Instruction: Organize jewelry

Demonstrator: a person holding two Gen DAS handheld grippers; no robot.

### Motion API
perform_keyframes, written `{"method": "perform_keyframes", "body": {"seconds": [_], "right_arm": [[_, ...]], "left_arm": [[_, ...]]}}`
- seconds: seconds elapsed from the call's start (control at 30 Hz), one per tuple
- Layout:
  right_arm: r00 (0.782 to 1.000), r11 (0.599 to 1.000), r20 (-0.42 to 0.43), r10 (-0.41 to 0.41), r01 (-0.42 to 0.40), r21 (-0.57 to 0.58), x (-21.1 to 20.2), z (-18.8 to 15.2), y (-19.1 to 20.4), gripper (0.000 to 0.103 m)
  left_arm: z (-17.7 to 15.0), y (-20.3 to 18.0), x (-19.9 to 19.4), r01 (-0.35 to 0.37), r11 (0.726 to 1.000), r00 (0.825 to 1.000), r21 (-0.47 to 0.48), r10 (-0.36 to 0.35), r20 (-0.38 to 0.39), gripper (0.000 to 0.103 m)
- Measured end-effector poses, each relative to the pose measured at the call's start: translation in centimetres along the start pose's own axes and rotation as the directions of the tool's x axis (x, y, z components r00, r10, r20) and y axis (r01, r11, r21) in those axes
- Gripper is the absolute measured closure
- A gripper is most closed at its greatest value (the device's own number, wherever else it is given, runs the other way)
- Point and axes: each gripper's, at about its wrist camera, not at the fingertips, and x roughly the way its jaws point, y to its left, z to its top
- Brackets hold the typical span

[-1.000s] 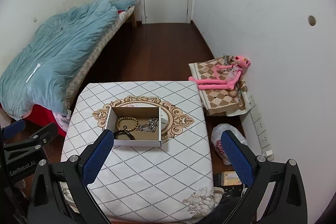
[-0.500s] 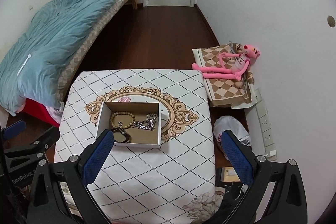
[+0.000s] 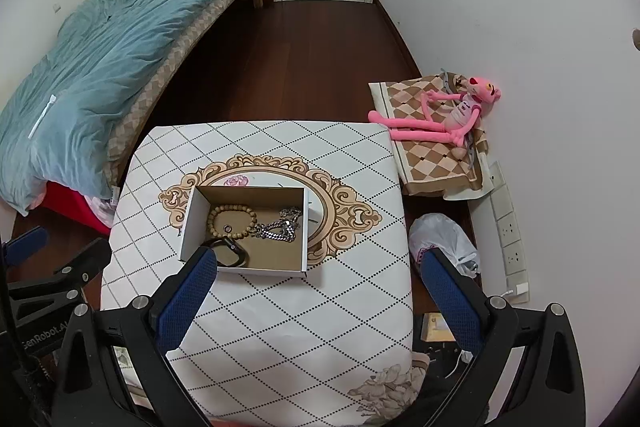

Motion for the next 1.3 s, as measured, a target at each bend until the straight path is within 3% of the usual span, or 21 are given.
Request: {"method": "perform_keyframes", "body": {"seconds": [1.3], "right_arm": [[1.000,1.000,-0.014,0.000,0.000,0.028,0.0,-1.3,-0.5,0.000]], "left_arm": [[-0.6,-0.3,-1.3,-0.018,1.000,0.999,0.026,0.017,0.031,0.001]]}}
